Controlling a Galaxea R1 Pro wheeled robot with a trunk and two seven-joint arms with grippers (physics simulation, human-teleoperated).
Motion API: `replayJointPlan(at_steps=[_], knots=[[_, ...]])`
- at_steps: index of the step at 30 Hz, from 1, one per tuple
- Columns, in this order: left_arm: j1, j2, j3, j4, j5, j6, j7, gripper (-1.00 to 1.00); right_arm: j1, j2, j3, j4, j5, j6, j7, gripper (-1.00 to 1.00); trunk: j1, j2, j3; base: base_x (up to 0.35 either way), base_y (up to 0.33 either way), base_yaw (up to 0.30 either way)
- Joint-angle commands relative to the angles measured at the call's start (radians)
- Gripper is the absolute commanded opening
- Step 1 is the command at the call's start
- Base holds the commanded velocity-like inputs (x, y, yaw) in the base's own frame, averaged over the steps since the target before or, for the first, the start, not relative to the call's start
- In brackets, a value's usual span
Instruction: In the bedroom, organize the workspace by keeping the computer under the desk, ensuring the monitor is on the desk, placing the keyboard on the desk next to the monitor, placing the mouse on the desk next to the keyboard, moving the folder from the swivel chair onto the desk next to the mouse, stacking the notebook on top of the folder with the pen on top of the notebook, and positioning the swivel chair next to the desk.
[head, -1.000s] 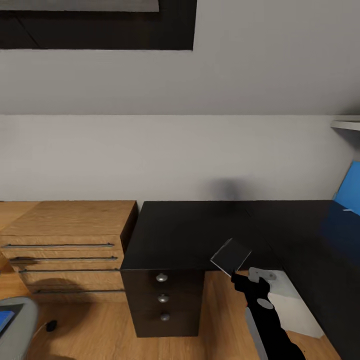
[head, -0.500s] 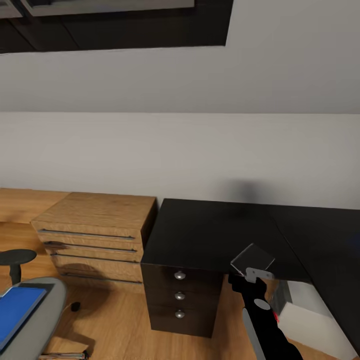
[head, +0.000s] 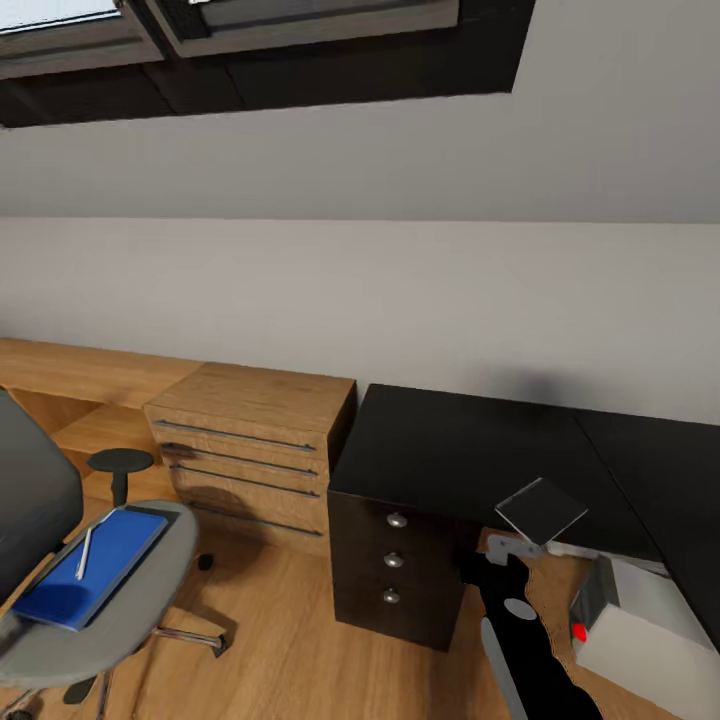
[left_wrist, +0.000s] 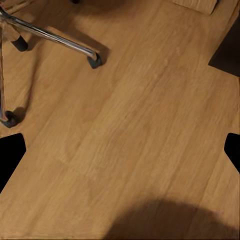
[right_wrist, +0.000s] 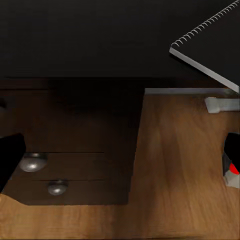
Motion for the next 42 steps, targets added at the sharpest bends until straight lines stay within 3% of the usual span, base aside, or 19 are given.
replayJointPlan(at_steps=[1, 11, 23, 42], knots=[[-0.001, 0.001, -0.007, 0.001, 0.010, -0.005, 0.007, 1.00, 0.000, 0.000, 0.001, -0.001, -0.003, 0.004, -0.003, 1.00, -0.001, -0.001, -0.002, -0.326, 0.000, 0.267], [-0.001, 0.002, -0.008, 0.002, 0.010, -0.007, 0.007, 1.00, 0.000, 0.000, 0.015, 0.022, -0.003, -0.007, -0.003, 1.00, -0.001, -0.001, -0.009, -0.227, 0.000, 0.267], [-0.001, 0.002, -0.009, 0.002, 0.010, -0.008, 0.006, 1.00, 0.000, 0.000, 0.021, 0.025, -0.002, -0.007, -0.003, 1.00, -0.001, -0.001, -0.017, -0.020, 0.000, 0.267], [-0.001, 0.002, -0.009, 0.002, 0.010, -0.009, 0.006, 1.00, 0.000, 0.000, 0.077, 0.038, 0.000, -0.007, -0.004, 1.00, -0.001, -0.001, -0.031, -0.014, 0.016, 0.264]])
